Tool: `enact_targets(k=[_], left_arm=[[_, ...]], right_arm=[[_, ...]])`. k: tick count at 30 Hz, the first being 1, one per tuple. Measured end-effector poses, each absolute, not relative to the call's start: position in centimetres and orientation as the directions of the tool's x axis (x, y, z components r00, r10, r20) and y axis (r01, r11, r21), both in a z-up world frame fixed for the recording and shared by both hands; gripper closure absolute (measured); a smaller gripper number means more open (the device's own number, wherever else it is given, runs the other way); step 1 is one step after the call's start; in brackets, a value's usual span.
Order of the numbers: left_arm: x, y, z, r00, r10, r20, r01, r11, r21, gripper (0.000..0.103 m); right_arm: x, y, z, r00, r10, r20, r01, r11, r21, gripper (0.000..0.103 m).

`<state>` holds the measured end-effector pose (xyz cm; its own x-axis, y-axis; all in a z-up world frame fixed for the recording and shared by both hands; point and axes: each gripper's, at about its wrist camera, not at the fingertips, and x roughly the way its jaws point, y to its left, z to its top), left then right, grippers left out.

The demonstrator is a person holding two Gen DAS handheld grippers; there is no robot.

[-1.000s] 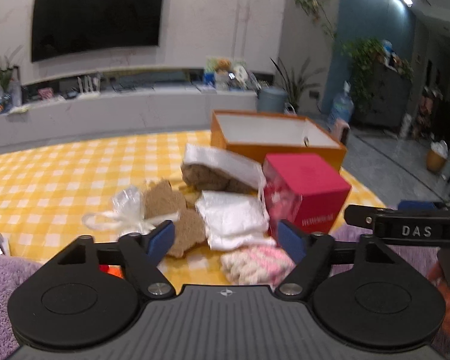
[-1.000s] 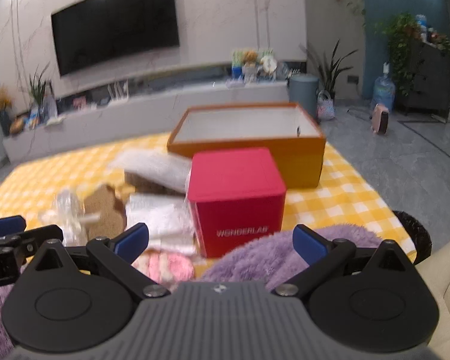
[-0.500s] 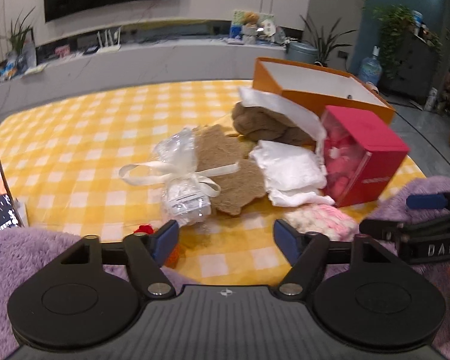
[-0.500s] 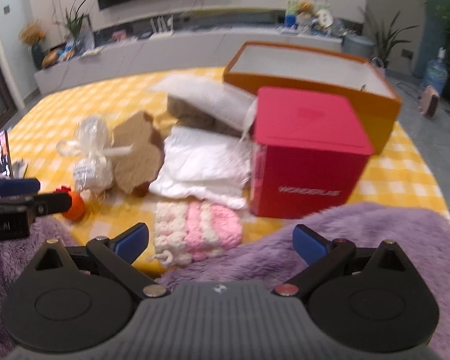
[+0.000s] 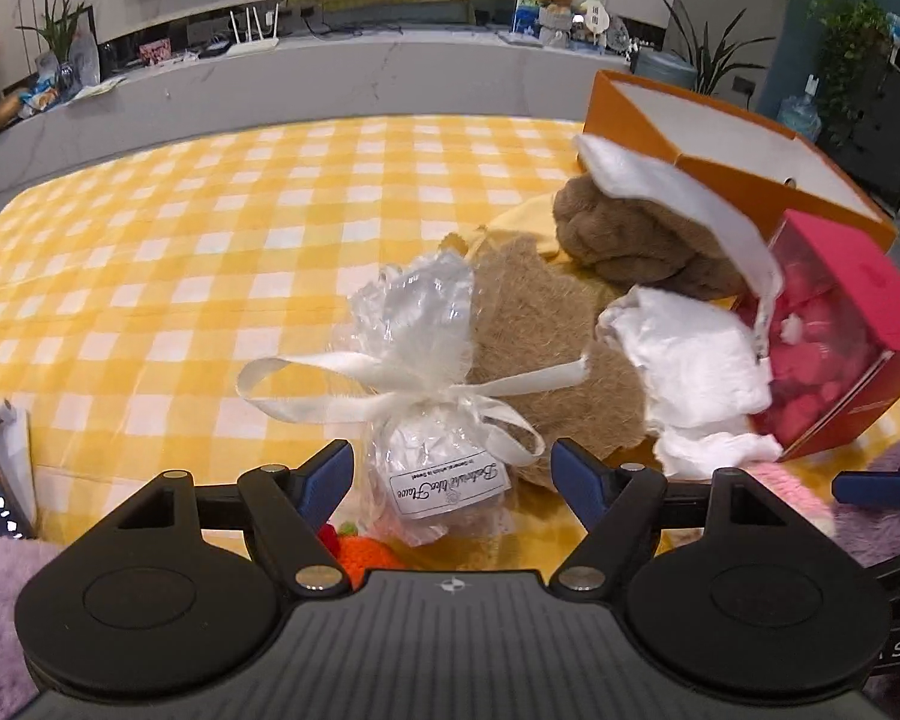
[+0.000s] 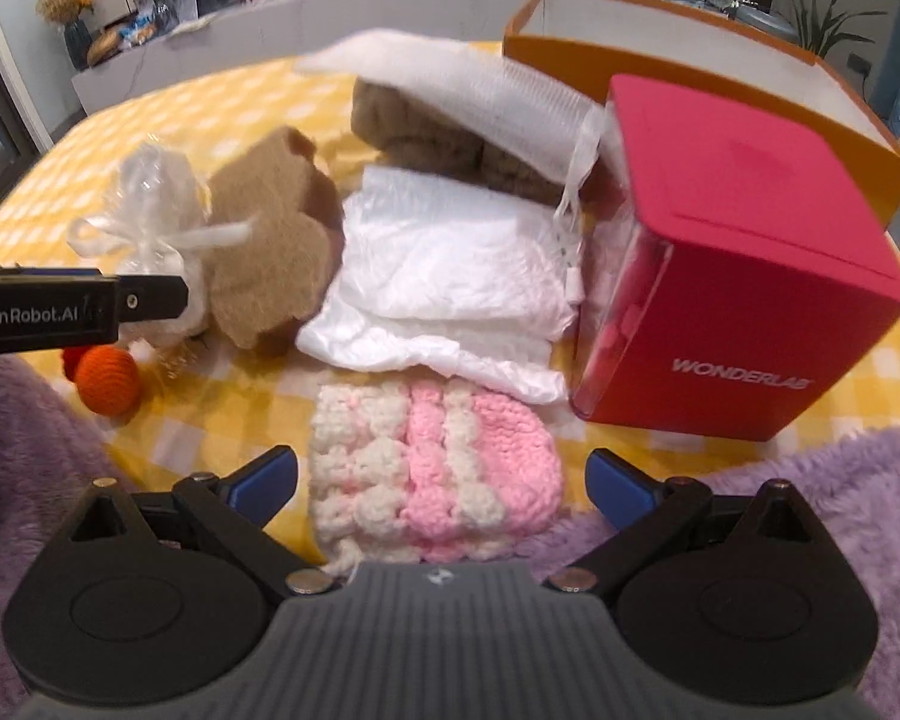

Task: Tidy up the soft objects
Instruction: 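Grasp the white mesh gift bag with the left tool while the right tool grasps the pink-and-white crochet piece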

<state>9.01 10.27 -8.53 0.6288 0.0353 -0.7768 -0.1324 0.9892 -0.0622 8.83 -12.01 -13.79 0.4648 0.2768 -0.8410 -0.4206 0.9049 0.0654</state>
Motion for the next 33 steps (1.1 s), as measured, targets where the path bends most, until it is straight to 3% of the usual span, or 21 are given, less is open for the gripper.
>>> enact_targets(k=[7,9,14,16,21,24,33], left_arm=[[9.9,10.4,-9.4,0.609,0.039,-0.792,-0.147,0.987,-0.064,0.015],[10.1,10.4,-9.7,0.601,0.032,-0.799,-0.144,0.987,-0.069,0.015],[10.6,10.8,-9.9,0.582,0.007,-0.813,-0.156,0.982,-0.104,0.016],[10.4,11.0,-10.0,0.581,0.002,-0.814,-0.162,0.980,-0.113,0.020],[10.0,10.6,-9.8,0.594,0.025,-0.804,-0.146,0.986,-0.078,0.043],[9.3,10.5,-9.4,0.617,0.033,-0.787,-0.141,0.988,-0.069,0.049],[5.8,9.1,-7.5,0.696,0.041,-0.717,-0.109,0.993,-0.049,0.051]], right_arm=[[9.8,-10.6,-15.6,0.468,0.231,-0.853,-0.433,0.901,0.007,0.004],[9.7,-10.2,-16.0,0.469,0.223,-0.854,-0.443,0.897,-0.009,0.013],[9.5,-9.9,-16.5,0.466,0.245,-0.850,-0.459,0.888,0.005,0.022],[9.4,-10.0,-16.5,0.464,0.253,-0.849,-0.464,0.886,0.010,0.026],[8.6,-10.3,-15.8,0.482,0.269,-0.834,-0.472,0.881,0.011,0.049],[7.6,-11.5,-14.4,0.491,0.308,-0.814,-0.474,0.879,0.047,0.051],[5.9,-13.9,-11.3,0.528,0.376,-0.762,-0.469,0.877,0.108,0.051]])
